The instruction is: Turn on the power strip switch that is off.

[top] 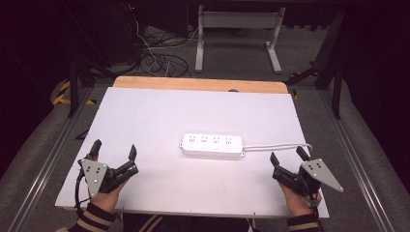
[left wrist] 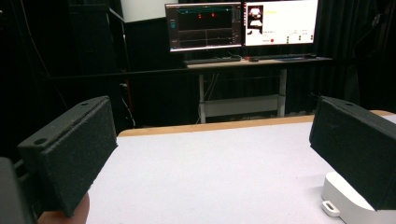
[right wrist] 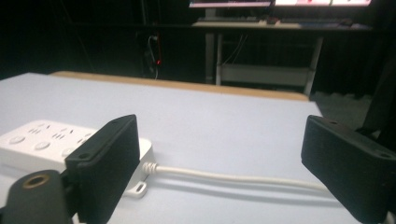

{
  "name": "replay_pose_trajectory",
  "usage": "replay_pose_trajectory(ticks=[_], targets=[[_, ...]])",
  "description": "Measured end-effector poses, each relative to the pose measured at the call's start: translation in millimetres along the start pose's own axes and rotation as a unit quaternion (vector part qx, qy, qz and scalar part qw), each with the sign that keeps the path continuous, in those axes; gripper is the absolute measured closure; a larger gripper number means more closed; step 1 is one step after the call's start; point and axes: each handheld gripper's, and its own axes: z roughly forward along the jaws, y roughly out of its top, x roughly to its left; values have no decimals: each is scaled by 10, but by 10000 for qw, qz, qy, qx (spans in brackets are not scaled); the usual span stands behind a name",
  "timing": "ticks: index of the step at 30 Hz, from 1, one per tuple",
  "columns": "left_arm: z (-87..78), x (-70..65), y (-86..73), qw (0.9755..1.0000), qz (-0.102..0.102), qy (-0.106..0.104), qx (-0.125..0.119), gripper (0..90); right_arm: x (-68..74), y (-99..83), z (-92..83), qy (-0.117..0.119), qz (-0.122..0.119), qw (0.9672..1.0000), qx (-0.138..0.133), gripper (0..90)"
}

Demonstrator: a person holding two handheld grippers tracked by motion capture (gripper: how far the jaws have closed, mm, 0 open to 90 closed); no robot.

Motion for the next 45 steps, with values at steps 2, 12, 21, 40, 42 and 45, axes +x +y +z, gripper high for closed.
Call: replay_pose_trajectory(ticks=[2,12,21,40,42,45], targets=[[-8,3,0,10000,-9,5,-15,11,11,4,29,88,63,9997,214,133],[-15,12,-1,10000,-27,-16,-10,12,88,39,69,-22,-497,9954,814,195],[-27,-1,4,9999,-50,-113,-52,13,143,428,78,539,-313,9907,1210,161],[-59,-6,12,9998,-55,-161,-123,14,367,1080,289,1051,-271,9900,898,139],[-69,-2,16,9997,-56,-173,-137,15,307,1075,242,1049,-254,9905,851,152],[-75,-2,17,9997,-58,-199,-135,16,197,1066,164,1029,-269,9906,865,170]])
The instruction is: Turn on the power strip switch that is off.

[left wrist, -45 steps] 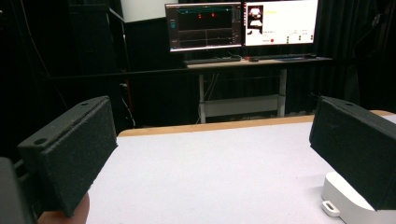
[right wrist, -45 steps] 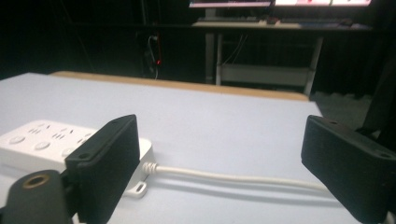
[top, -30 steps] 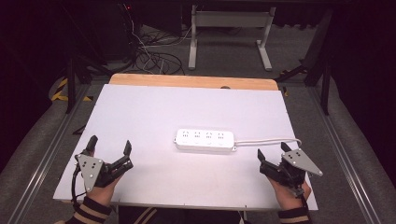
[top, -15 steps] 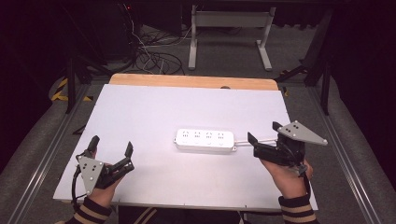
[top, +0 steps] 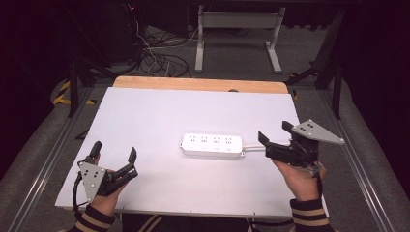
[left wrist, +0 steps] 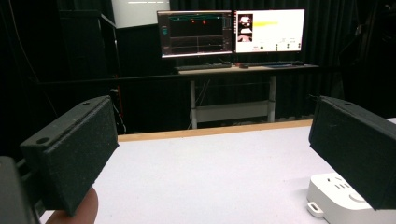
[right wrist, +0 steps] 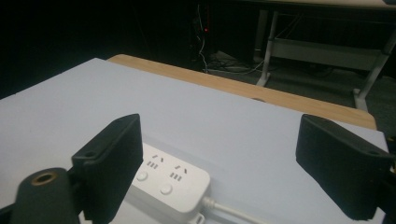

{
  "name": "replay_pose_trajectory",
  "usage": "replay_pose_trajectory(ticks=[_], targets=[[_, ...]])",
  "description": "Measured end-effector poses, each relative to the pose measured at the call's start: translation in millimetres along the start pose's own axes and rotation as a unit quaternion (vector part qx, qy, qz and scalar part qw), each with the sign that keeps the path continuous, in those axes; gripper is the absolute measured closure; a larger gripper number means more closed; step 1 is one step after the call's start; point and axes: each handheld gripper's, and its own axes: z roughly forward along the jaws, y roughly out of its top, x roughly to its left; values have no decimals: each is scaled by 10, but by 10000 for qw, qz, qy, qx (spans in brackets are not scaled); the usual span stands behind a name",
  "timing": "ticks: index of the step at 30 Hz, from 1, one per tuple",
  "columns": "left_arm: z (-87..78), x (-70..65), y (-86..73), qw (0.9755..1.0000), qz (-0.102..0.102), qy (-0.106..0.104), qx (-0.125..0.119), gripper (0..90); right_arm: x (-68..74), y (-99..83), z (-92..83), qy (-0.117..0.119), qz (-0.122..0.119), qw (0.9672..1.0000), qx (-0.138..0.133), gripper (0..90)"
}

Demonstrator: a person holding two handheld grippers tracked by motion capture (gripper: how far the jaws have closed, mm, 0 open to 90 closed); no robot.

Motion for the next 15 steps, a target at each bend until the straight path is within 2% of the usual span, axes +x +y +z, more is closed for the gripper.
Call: replay_pose_trajectory(ticks=[1,2,3,4,6,7,9,10,11,14,15], targets=[[0,0,0,10000,-4,-16,4,16,-133,-42,-128,-178,-24,9998,63,187],[2,-2,0,10000,-5,-15,4,16,-220,-70,-198,-243,7,9997,93,194],[2,-2,0,10000,-5,-15,4,16,-220,-70,-198,-243,7,9997,93,194],[3,-10,-1,10000,-15,-28,4,16,-436,-109,-351,-265,146,9991,305,189],[7,-16,-2,10000,27,-27,11,16,-550,-121,-482,-301,203,9987,358,193],[17,-30,-6,10000,7,-54,23,16,-581,-114,-558,-370,235,9986,299,198],[29,-35,-10,10000,29,-52,29,16,-600,-62,-693,-414,218,9989,94,209],[29,-35,-10,10000,29,-52,29,16,-600,-62,-693,-414,218,9989,94,209],[36,-40,-13,10000,38,-58,46,16,-529,38,-771,-385,160,9991,-1,219],[41,-42,-14,10000,48,-53,51,17,-336,148,-757,-403,-113,9987,-292,220],[41,-42,-14,10000,48,-53,51,17,-336,148,-757,-403,-113,9987,-292,220]])
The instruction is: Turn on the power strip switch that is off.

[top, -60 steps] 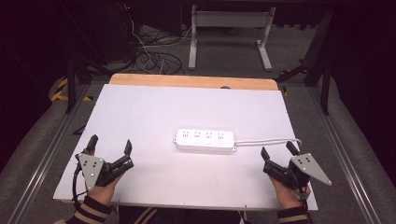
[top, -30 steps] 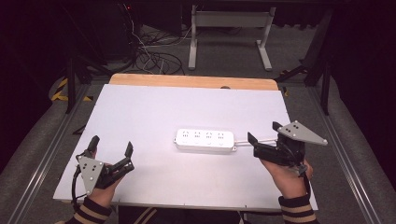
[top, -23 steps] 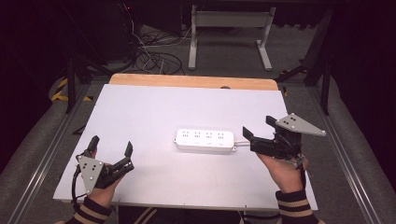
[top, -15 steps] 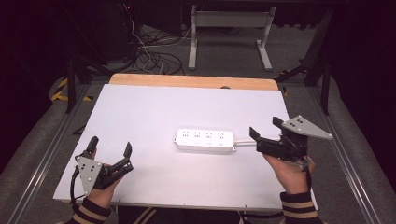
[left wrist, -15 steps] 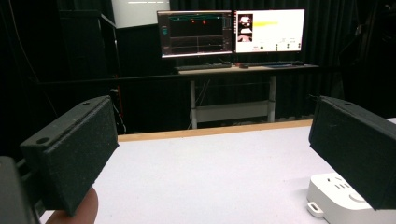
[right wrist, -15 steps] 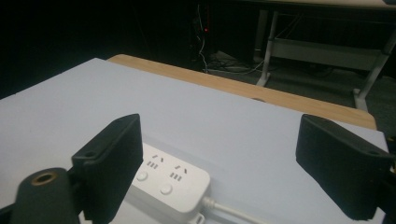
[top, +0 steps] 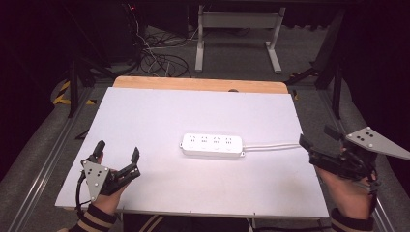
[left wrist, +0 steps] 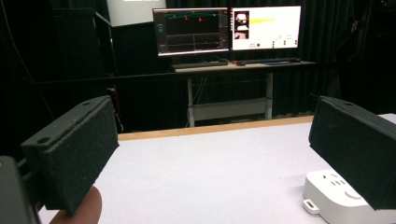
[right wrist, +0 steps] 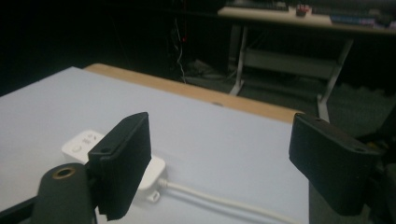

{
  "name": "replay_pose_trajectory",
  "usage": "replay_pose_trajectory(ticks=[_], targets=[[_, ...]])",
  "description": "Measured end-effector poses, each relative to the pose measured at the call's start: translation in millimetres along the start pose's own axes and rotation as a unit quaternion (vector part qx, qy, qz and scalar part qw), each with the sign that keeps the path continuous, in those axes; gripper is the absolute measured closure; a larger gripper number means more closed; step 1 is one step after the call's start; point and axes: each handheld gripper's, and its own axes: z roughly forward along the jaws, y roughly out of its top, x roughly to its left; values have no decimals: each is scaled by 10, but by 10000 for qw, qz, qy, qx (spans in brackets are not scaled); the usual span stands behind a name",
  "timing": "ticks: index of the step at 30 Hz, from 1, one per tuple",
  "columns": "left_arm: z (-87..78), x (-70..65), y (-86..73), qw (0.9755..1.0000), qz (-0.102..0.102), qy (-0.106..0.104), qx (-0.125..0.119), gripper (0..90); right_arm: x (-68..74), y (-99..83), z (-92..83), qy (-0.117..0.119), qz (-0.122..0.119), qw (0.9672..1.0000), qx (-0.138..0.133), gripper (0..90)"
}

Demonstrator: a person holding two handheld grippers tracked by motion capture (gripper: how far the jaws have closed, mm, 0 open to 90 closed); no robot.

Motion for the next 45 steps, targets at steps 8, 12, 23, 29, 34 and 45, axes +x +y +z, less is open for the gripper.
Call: replay_pose_trajectory(ticks=[8,12,23,29,34,45], targets=[[-17,20,1,10000,-31,4,-17,18,436,30,496,246,-364,9989,155,362],[-33,27,0,10000,-13,25,-22,18,603,26,674,280,-622,9974,244,507],[-70,55,-4,10000,-11,69,9,19,860,24,993,296,-922,9858,1373,900],[-104,74,-5,9999,9,112,13,20,882,-30,1178,624,-647,9840,1541,900],[-151,105,-10,9999,13,166,27,22,902,-85,1437,584,-1200,9697,2047,900],[-259,172,-14,9995,27,314,68,26,863,-358,1843,632,-520,9721,2197,900]])
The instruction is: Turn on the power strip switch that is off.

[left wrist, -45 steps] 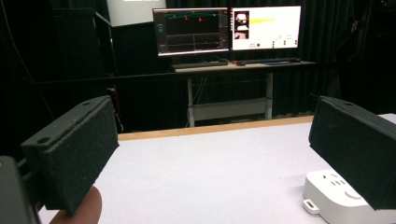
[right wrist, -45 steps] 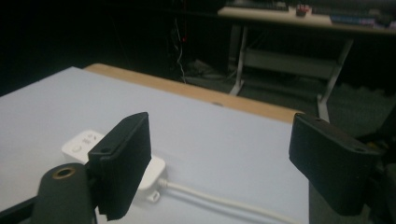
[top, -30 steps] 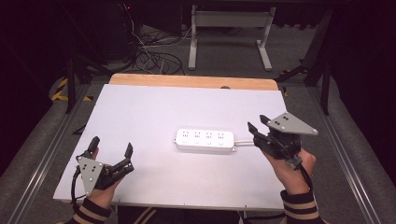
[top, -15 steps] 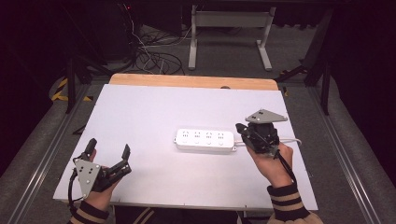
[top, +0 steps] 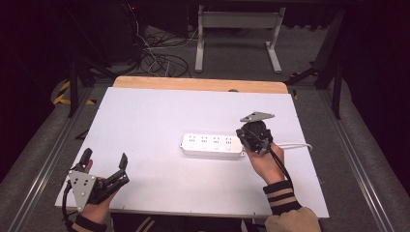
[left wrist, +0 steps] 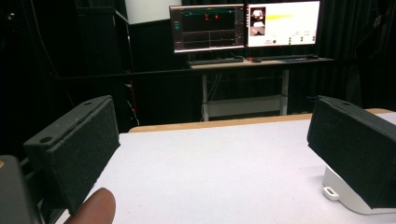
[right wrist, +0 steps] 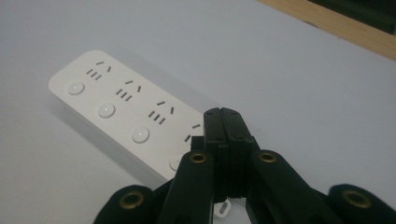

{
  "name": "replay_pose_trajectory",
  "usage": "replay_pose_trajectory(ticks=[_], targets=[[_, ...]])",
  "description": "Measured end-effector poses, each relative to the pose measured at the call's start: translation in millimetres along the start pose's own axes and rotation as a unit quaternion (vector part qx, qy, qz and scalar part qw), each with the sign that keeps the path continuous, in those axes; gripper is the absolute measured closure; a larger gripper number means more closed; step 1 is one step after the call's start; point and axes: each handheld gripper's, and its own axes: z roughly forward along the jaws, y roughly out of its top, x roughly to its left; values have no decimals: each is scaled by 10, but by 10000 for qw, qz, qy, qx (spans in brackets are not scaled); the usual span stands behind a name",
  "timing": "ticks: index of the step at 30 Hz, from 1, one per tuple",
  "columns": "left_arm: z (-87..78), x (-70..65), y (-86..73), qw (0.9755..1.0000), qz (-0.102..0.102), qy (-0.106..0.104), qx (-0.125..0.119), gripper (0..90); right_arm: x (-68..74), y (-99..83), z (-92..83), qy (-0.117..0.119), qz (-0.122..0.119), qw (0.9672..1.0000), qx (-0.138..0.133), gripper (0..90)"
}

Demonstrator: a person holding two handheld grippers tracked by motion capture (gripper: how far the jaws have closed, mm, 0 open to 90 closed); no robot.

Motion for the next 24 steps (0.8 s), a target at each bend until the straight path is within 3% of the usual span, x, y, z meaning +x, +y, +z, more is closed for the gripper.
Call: replay_pose_trajectory(ticks=[7,11,16,22,24], targets=[[-33,17,-3,10000,29,-18,50,27,99,-97,331,-54,-71,9996,253,900],[-46,22,-1,10000,12,-20,36,27,187,-110,404,90,-231,9983,518,900],[-38,20,1,10000,29,-35,37,28,244,-156,476,130,-266,9962,815,900],[-17,-3,-1,9999,50,-100,60,28,260,-203,486,158,-191,9974,676,900],[-14,-6,0,9999,64,-103,63,28,296,-221,486,58,-303,9976,623,900]])
